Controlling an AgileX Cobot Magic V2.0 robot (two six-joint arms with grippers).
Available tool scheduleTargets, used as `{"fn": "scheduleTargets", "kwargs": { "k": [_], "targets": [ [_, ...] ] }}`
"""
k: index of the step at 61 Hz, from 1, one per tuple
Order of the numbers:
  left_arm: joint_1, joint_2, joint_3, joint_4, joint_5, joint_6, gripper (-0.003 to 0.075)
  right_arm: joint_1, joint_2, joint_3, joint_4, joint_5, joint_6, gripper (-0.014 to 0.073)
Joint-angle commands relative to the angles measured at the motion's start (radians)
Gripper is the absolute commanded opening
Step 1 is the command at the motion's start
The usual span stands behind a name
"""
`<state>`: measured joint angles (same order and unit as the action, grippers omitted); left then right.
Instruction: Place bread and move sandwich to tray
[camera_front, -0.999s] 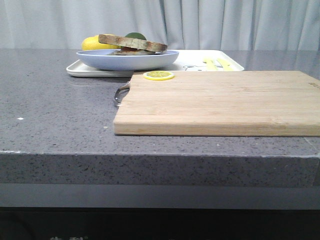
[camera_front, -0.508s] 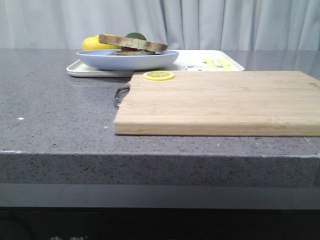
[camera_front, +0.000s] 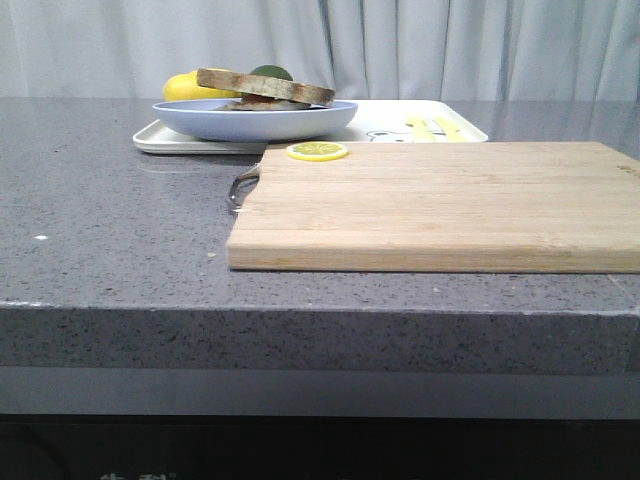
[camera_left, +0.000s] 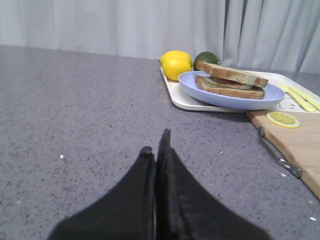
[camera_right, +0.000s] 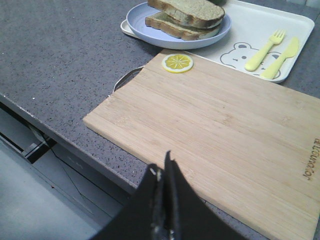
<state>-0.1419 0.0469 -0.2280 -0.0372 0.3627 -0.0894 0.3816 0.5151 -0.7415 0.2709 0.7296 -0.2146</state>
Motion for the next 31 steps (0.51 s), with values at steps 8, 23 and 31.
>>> {"fn": "scheduleTargets", "kwargs": {
  "k": [8, 23, 31],
  "targets": [
    [0.004, -0.022, 0.103, 0.032, -0.219, -0.056, -0.002, -0.007, 0.003, -0.027, 0.011, -0.062, -0.002, -0.0068],
    [0.008, -0.075, 0.236, 0.032, -0.434, -0.056, -0.002, -0.007, 0.003, -0.027, 0.011, -0.06, -0.002, -0.0068],
    [0.035, -0.075, 0.233, 0.032, -0.447, -0.056, -0.002, -0.007, 0.003, -0.027, 0.011, -0.06, -0.002, -0.0068]
  ]
}}
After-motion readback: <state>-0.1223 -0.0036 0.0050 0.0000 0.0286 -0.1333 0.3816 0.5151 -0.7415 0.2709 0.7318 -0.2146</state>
